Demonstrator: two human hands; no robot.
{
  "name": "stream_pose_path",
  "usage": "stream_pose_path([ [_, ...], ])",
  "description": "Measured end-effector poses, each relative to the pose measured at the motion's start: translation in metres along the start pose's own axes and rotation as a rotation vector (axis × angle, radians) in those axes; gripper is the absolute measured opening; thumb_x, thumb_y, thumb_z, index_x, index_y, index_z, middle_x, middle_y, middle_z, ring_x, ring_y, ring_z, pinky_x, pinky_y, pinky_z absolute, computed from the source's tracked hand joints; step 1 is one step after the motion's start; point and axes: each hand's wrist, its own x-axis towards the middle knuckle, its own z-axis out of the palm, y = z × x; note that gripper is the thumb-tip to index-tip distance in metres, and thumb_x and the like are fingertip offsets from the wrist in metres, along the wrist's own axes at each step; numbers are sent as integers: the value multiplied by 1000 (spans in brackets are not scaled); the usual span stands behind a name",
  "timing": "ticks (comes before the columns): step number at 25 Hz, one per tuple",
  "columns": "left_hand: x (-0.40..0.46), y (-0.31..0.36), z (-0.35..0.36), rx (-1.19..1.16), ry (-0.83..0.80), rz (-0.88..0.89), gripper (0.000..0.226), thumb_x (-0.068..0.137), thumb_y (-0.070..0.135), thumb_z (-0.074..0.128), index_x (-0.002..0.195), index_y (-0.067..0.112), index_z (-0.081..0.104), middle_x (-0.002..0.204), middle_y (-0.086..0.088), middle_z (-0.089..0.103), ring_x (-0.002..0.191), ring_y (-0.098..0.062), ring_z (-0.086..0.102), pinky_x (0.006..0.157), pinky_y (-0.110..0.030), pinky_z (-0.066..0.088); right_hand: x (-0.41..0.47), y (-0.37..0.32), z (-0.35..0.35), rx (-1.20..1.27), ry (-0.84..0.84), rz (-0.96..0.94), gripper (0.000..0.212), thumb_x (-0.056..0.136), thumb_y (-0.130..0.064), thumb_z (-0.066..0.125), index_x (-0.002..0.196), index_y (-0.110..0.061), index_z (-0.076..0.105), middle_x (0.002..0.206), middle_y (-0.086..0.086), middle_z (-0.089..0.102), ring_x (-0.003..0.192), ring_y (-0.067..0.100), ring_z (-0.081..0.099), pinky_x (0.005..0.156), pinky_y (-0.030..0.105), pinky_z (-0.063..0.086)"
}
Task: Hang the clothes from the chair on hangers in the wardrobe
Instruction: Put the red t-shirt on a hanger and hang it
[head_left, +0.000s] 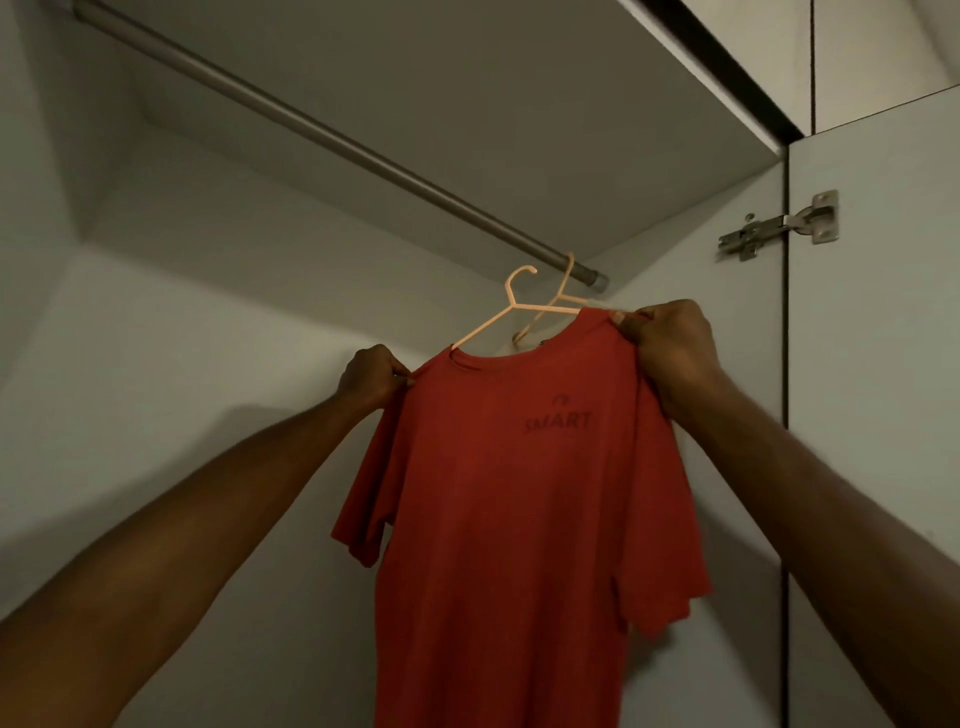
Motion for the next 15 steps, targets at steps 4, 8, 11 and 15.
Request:
stream_pose_path([
  [4,37,-14,16,24,-16,6,9,86,24,82,90,16,82,77,-9,77,62,-18,72,71,-36,63,26,3,27,-73,33,20,39,93,-25,71,73,8,64,59,11,48,49,19,42,52,31,35],
  [8,77,-20,24,6,-16,13,14,83,22,84,87,8,82,75,-12,77,62,-19,73,72,-38,64,48,6,51,-98,99,16,35,91,-24,74,64,-5,61,56,4,51,39,9,41,45,24,35],
  [11,104,-14,18,-26,-15,27,13,82,18,83,88,6,82,79,-14,77,68,-24,75,75,-40,64,61,3,60,-100,155,-15,30,90,-25,74,71,-3,66,62,6,56,48,14,46,51,30,39],
  [15,126,-10,20,-70,-23,21,14,80,16,85,88,5,82,80,-14,77,70,-25,76,77,-42,64,65,1,67,-128,205,-26,34,90,-24,74,73,5,66,63,10,54,51,17,45,52,33,38],
])
